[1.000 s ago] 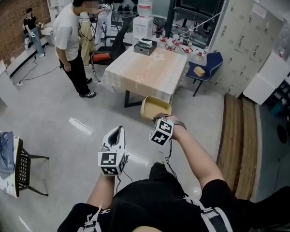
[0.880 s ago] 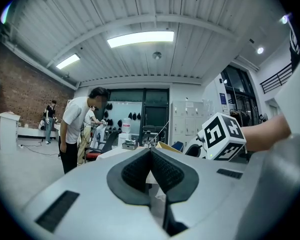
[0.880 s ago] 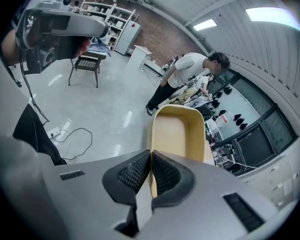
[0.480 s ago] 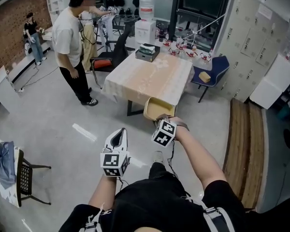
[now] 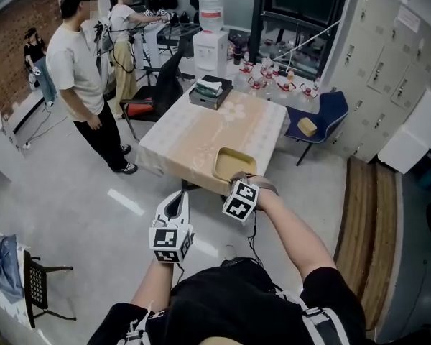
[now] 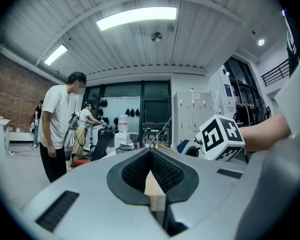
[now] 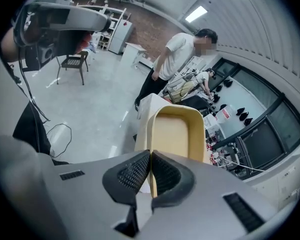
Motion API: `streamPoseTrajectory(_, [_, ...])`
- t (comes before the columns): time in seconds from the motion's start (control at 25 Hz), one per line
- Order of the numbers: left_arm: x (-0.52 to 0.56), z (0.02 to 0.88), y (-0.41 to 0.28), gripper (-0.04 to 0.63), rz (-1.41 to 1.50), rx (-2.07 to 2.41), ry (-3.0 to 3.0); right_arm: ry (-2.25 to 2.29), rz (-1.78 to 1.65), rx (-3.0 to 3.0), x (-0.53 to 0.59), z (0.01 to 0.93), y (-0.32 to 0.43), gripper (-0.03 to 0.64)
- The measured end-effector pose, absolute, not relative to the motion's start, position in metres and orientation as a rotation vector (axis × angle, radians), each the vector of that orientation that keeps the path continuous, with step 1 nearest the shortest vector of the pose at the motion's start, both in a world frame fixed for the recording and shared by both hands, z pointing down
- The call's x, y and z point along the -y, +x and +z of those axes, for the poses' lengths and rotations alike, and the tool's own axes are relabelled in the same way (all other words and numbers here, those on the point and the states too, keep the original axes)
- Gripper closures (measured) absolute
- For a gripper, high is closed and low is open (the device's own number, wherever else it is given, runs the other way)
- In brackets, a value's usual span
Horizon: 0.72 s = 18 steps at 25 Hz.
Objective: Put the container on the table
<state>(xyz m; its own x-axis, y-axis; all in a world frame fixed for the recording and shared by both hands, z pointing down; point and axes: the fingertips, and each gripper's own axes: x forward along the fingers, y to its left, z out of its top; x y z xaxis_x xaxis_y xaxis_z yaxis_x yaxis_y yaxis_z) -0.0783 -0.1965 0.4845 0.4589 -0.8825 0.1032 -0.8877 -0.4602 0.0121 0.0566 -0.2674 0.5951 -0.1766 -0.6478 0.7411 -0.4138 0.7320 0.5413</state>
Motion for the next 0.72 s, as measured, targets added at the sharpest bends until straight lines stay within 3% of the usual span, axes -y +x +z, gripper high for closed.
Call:
streamPoseTrajectory(0.28, [0.340,0.485,-0.023,0.583,0.121,1.608,2.613,0.801,-0.244,1.793,0.406,0.605,0.115,0.588])
streamPoseTrajectory(0.72, [0.468,0.482,-0.005,0.583,0.151,1.568,2.619,0.829,-0.213,1.770,0.543,0.607,0.136,0.588])
